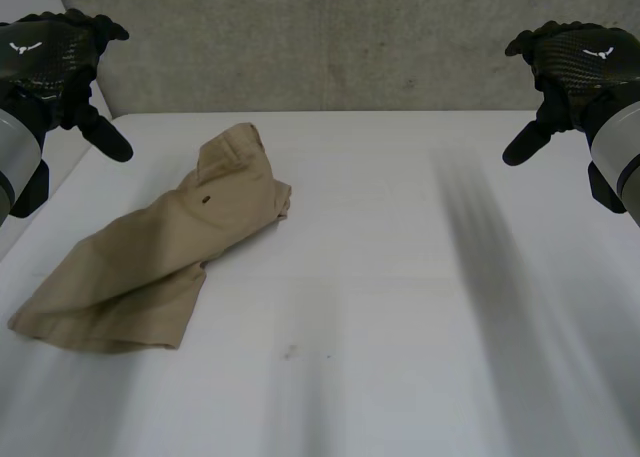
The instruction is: Fold the shorts.
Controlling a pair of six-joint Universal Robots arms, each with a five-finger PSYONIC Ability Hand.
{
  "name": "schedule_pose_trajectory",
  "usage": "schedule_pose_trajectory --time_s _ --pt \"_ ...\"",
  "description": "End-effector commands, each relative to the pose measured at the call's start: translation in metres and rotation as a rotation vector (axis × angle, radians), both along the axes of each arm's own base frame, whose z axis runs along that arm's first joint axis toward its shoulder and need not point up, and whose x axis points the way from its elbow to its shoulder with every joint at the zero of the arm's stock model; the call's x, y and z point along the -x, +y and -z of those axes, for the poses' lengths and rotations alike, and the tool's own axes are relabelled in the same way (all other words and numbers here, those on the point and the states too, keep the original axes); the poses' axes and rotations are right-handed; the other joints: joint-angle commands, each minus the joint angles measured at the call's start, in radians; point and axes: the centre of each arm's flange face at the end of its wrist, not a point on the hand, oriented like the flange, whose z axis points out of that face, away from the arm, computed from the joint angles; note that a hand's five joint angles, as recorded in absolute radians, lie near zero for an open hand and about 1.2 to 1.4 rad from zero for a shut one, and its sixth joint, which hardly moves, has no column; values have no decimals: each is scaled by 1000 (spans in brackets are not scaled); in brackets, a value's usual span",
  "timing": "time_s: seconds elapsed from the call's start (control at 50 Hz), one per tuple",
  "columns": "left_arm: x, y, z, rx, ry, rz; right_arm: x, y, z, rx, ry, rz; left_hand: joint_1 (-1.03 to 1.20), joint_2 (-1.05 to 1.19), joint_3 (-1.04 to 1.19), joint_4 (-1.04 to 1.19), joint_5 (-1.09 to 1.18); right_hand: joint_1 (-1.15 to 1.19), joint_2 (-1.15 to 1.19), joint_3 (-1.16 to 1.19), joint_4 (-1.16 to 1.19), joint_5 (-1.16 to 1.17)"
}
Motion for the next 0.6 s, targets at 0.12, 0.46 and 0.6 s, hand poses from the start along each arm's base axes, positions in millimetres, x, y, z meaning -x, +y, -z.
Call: schedule_pose_trajectory --time_s 0.12,0.46,0.6 --pt "13 -50 59 -38 -23 4 -15 8 48 -60 336 -178 -24 -22 -35 -24 -31 -23 -45 -33 -55 -67" --pt "72 -128 168 110 -76 154 -44 38 88 -77 617 -365 23 25 12 23 16 -23 -45 -33 -55 -67" --pt "98 -139 189 173 -62 237 -44 39 94 -97 625 -371 495 497 483 495 487 -23 -45 -33 -55 -67"
